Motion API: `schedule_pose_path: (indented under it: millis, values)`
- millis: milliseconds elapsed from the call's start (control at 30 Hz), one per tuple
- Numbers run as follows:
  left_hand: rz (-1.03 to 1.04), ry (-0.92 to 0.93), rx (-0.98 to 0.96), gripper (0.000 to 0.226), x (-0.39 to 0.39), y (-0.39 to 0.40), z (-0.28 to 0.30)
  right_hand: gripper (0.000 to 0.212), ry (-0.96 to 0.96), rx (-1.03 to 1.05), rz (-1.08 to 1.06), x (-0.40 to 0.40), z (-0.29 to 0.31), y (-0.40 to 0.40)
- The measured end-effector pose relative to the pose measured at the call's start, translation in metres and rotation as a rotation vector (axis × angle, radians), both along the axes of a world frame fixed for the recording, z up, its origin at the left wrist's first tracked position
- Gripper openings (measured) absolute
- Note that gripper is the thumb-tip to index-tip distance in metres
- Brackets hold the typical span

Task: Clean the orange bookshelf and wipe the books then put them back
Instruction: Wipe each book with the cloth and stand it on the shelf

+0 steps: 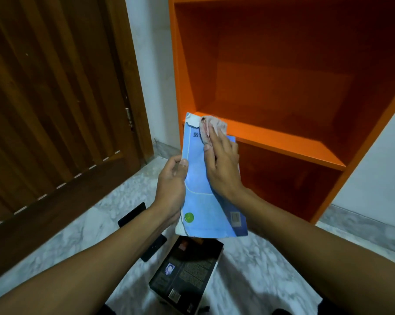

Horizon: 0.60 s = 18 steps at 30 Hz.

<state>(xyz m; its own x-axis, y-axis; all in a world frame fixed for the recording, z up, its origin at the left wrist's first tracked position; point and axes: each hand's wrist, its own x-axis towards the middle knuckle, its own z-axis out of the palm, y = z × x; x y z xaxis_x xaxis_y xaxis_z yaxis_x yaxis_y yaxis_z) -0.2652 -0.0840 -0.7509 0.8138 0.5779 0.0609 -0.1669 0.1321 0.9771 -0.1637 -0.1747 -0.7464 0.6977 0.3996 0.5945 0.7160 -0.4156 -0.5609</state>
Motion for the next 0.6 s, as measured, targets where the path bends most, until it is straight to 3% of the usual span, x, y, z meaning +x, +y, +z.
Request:
schedule_pose_path:
  millis: [167, 367, 533, 600]
  values:
    - [0.053, -0.048, -0.033, 0.017, 0.002, 0.014, 0.005, 0.055, -0.109, 0.012, 0.222, -0.013, -0.020, -0.009]
    - [0.085, -0.076, -0.098, 0.017, -0.003, 0.039, 0.014, 0.038, -0.397, -0.250, 0.520, -0.039, -0.057, -0.031]
    - [0.093, -0.046, -0.104, 0.016, -0.007, 0.050, 0.011, 0.015, -0.424, -0.484, 0.722, -0.052, -0.078, -0.044]
    - [0.094, -0.026, -0.105, 0.016, -0.009, 0.051, 0.009, 0.018, -0.386, -0.539, 0.765, -0.051, -0.075, -0.048]
